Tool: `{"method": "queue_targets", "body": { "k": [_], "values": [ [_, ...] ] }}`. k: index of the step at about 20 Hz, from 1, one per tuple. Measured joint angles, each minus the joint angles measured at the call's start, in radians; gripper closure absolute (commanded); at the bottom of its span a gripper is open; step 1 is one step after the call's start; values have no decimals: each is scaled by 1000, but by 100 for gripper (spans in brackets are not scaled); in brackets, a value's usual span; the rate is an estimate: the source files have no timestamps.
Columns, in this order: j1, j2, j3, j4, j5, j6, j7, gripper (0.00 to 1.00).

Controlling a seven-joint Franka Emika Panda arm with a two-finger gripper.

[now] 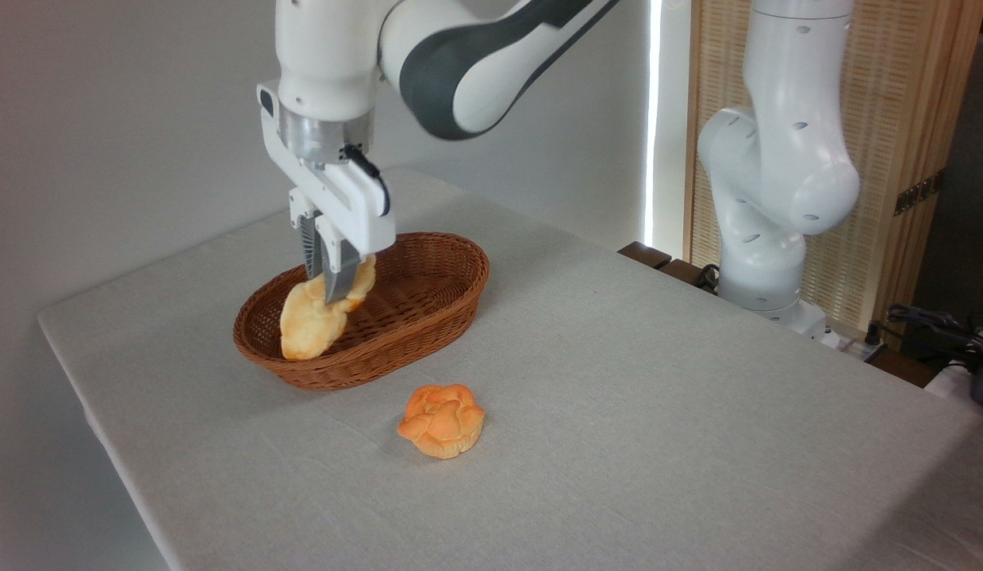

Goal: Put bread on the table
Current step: 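Lift the bread roll up out of the wicker basket, then move the roll over the basket rim and release it onto the table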

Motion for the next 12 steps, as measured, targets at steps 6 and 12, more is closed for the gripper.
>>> {"method": "queue_targets", "body": {
  "k": [6,12],
  "values": [
    [2,-56,87,79,152,-214,36,61],
    [3,-90,180,122,171,-245,88,58]
  ]
}}
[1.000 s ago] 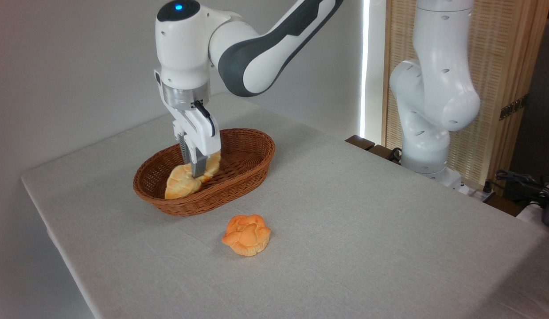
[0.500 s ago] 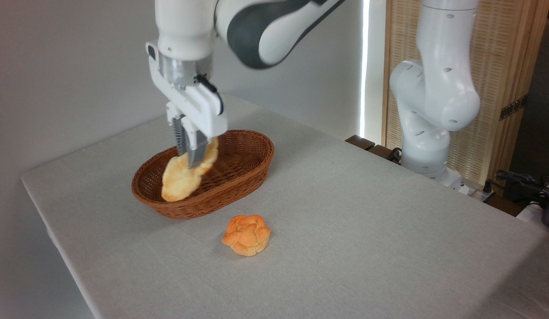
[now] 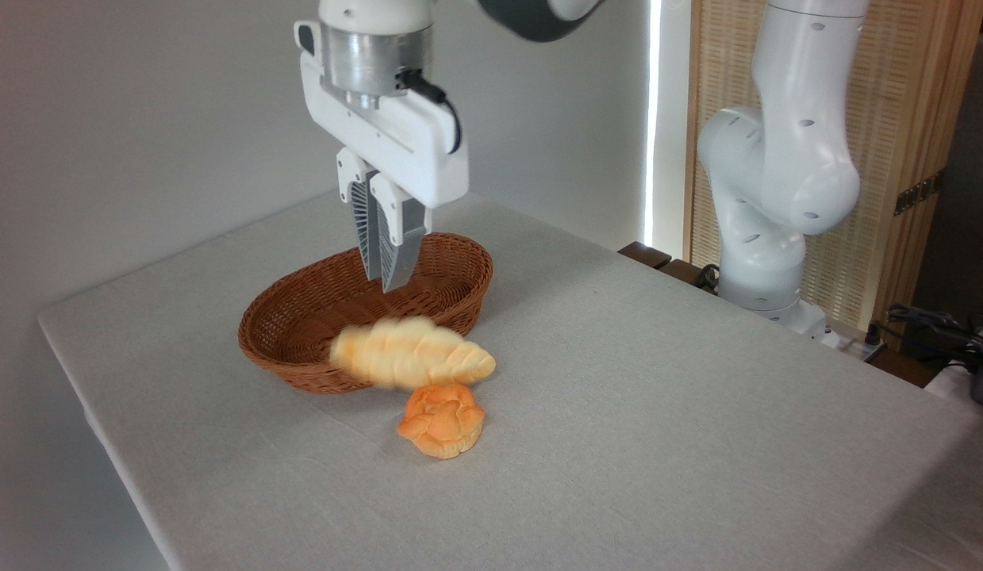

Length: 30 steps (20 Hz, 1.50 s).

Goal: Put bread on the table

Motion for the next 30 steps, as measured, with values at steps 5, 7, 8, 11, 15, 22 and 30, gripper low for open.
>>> {"method": "queue_targets", "body": {
  "k": [5,7,8,11,15,22,30],
  "values": [
    [0,-3,48,33,0,-12,24,21],
    [0,-3,55,41,0,-12,24,0],
    [0,-3,59,43,0,-13,24,0],
    [0,-3,71,49,0,-23,24,0],
    [0,-2,74,74,0,-63,24,0],
    [-1,27,89,141,0,-142,24,0],
    [-4,54,47,158,12,-147,24,0]
  ]
}}
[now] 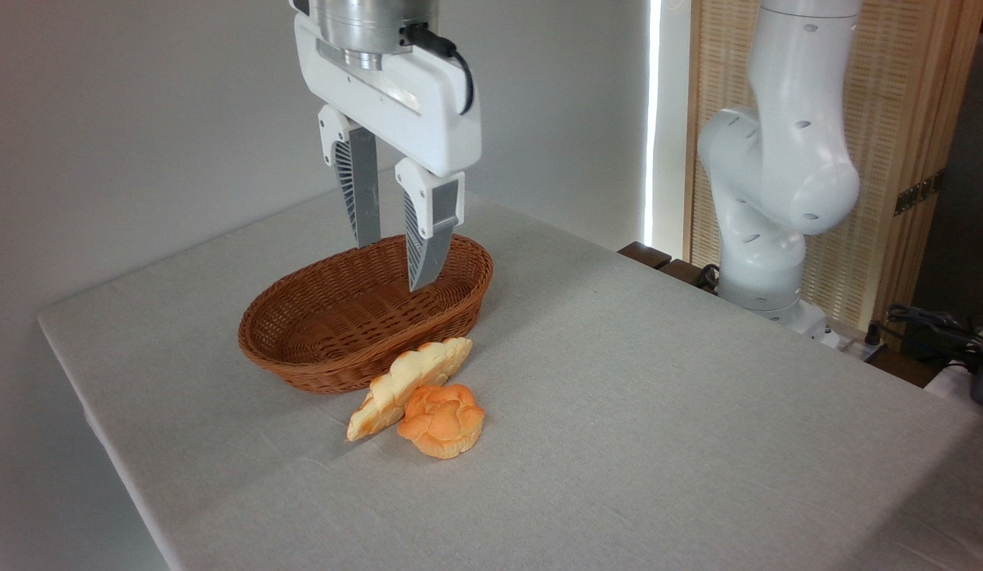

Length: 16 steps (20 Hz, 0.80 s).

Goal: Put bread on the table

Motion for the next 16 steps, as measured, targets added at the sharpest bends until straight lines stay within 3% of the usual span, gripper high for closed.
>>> {"method": "queue_targets", "body": {
  "k": [2,6,8,12,16],
  "values": [
    [8,1,-23,1,10,0,-8,0],
    [125,2,-154,1,16,-1,-16,0],
    [161,6,-193,1,21,-4,-29,0],
    [220,26,-279,1,71,-19,-70,0],
    [267,43,-327,4,87,-20,-87,0]
  ]
}}
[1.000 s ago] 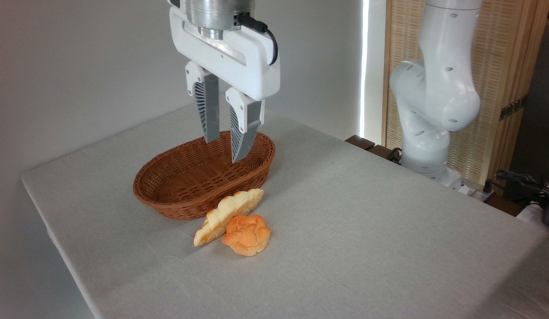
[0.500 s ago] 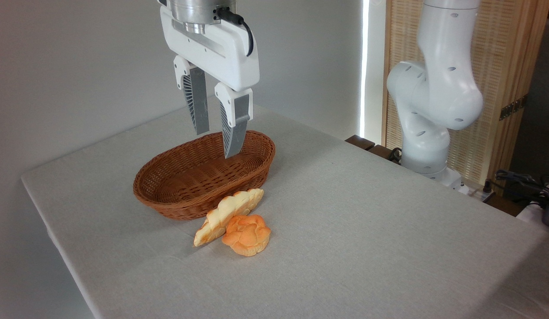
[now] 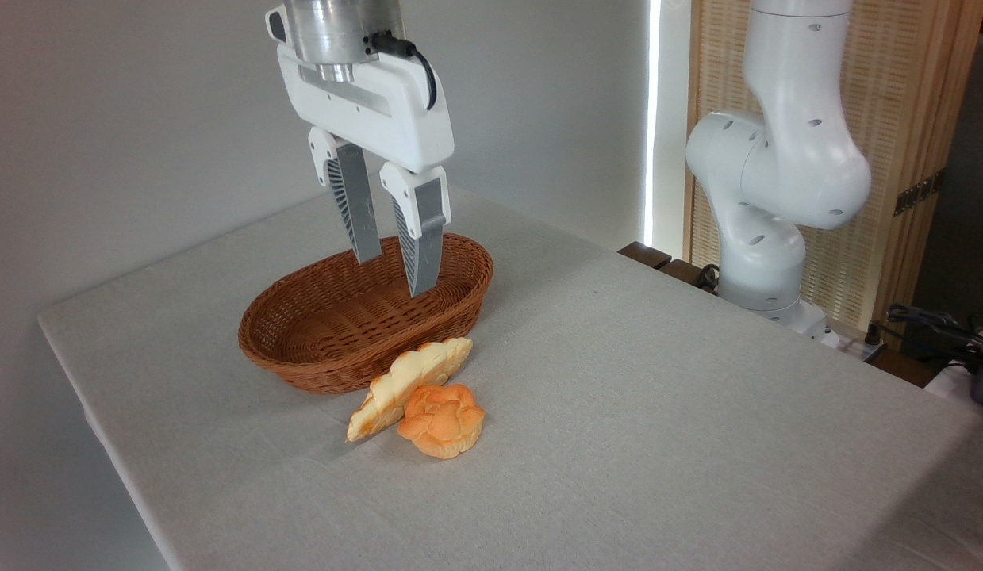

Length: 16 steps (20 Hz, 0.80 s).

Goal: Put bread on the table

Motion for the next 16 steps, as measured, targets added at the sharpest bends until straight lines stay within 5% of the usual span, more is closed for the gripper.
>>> {"method": "queue_targets", "body": {
  "k": [16],
  "values": [
    [23,65,-1,119,0,-77,0,0]
  ]
}}
